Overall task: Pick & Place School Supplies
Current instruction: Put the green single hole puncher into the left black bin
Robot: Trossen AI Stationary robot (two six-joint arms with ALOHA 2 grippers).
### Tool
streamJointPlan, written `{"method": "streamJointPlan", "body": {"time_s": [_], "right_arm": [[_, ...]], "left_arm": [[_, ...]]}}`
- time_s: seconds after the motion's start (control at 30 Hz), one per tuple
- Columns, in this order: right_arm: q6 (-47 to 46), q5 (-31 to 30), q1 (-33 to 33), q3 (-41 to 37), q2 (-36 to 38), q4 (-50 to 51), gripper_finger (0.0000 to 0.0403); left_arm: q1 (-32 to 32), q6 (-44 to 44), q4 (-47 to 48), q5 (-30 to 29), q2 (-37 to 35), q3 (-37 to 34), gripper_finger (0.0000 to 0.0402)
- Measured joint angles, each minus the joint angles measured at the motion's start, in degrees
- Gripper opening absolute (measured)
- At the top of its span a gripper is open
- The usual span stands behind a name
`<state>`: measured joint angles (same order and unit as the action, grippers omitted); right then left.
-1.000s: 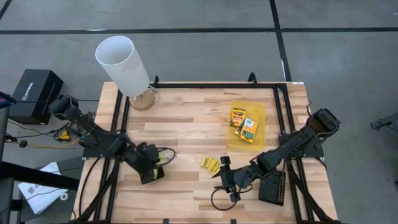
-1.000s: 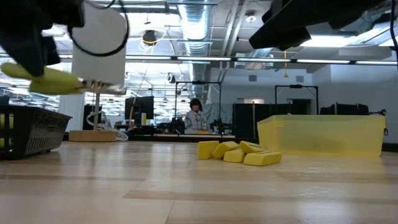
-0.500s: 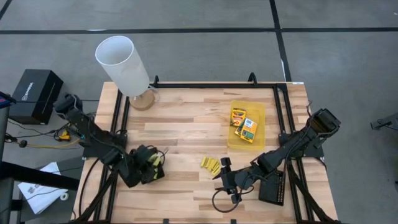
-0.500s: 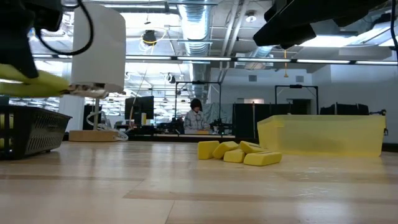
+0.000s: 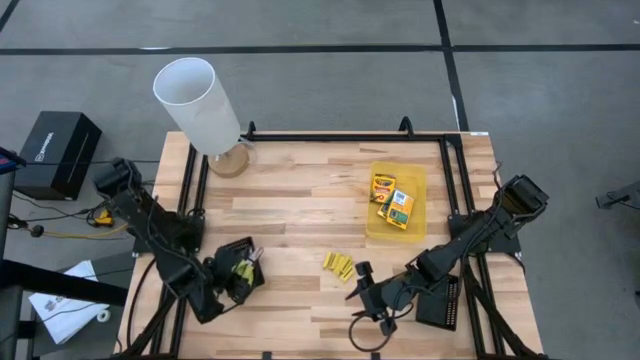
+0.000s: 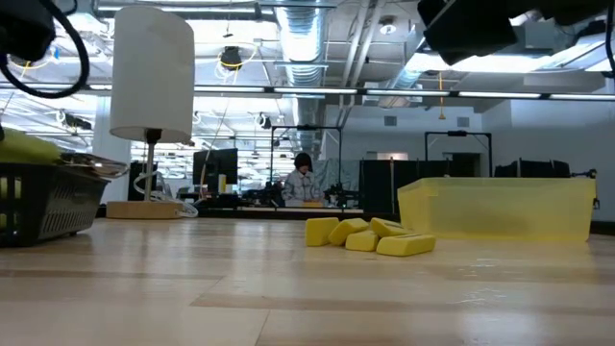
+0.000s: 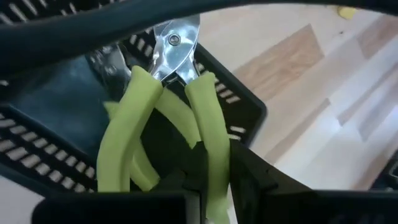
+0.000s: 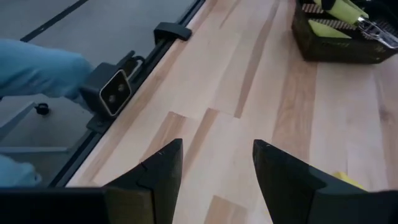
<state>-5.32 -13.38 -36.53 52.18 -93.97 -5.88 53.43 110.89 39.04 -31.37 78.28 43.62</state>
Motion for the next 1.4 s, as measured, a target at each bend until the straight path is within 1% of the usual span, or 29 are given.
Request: {"method": "streamJointPlan", "body": {"time_s": [0.23,0.4,0.67,0.83,0.93,1.1,1.2,1.3,1.4], "right_arm": [[1.6,2.0,-0.6,0.0,0.0,1.3,0.0186],[2.5,3.5,-0.7,0.0,0.0,2.4,0.0186],[2.9,6.0,-1.3,0.0,0.0,3.9,0.0186],[3.3,6.1,-2.0,0.0,0.0,3.8,0.0186],[3.8,6.1,-2.1,0.0,0.0,3.8,0.0186],[3.8,6.1,-2.1,0.0,0.0,3.8,0.0186],[3.7,6.1,-1.6,0.0,0.0,3.3,0.0186],[3.0,6.1,-0.9,0.0,0.0,2.4,0.0186],[2.8,6.1,-0.1,0.0,0.0,2.1,0.0186]], "left_arm": [[0.3,2.6,1.5,-2.8,0.2,2.9,0.0033],[0.3,8.2,4.1,-4.1,0.2,3.1,0.0033],[-1.6,9.1,4.5,-3.8,0.2,3.1,0.0033],[-1.6,9.1,4.4,-4.4,0.2,3.2,0.0033],[-1.6,5.6,3.5,-4.9,0.2,3.5,0.0033],[-1.3,-4.6,0.2,-5.2,0.2,5.0,0.0036],[-1.3,-5.5,0.1,-5.4,0.2,5.4,0.0033],[-1.3,-2.8,1.5,-4.8,0.2,5.4,0.0033],[-1.3,3.6,6.3,-2.4,0.2,5.4,0.0033]]}}
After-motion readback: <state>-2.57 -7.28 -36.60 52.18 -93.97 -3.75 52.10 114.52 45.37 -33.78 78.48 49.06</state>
